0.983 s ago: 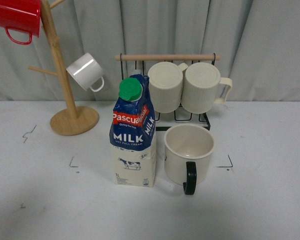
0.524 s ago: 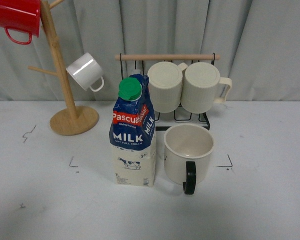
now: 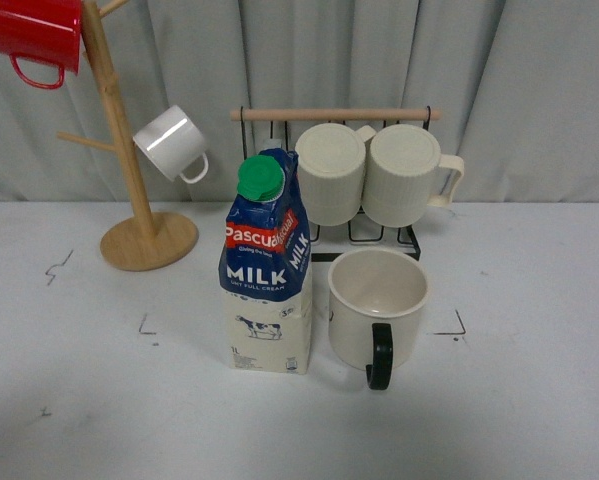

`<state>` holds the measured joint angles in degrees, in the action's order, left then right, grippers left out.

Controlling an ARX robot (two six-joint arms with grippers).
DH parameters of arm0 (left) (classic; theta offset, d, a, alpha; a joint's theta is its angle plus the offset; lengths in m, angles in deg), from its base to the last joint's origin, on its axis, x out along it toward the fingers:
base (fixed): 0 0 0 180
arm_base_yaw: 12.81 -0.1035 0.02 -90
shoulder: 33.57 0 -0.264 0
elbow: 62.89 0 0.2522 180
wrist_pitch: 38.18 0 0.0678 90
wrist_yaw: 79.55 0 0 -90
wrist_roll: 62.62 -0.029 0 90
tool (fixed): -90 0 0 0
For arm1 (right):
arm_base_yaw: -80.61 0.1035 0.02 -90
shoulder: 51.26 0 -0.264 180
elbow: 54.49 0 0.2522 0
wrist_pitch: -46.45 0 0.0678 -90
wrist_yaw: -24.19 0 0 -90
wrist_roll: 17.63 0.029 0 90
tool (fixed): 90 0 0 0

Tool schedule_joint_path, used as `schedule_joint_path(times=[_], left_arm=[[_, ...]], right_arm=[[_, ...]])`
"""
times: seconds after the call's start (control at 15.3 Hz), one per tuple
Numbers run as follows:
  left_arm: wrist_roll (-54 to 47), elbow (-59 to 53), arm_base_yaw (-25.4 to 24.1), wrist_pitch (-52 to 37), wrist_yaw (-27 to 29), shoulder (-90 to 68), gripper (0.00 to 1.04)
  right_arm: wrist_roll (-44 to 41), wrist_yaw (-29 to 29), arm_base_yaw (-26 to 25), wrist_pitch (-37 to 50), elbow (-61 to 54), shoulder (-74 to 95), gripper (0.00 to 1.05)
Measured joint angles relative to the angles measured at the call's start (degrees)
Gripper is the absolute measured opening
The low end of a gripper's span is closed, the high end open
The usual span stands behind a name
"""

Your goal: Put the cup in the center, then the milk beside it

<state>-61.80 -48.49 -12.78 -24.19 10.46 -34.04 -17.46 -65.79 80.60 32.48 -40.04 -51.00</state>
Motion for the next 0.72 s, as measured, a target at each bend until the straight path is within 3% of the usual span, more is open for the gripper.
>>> schedule_joint_path(times=[0.13,0.72], left_arm=[[0.0,0.0,0.0,0.0,0.0,0.0,0.97],[0.0,0.0,0.0,0.0,0.0,0.0,0.98]], right_arm=[[0.0,0.0,0.0,0.0,0.0,0.0,0.98],[0.0,0.0,0.0,0.0,0.0,0.0,0.98]])
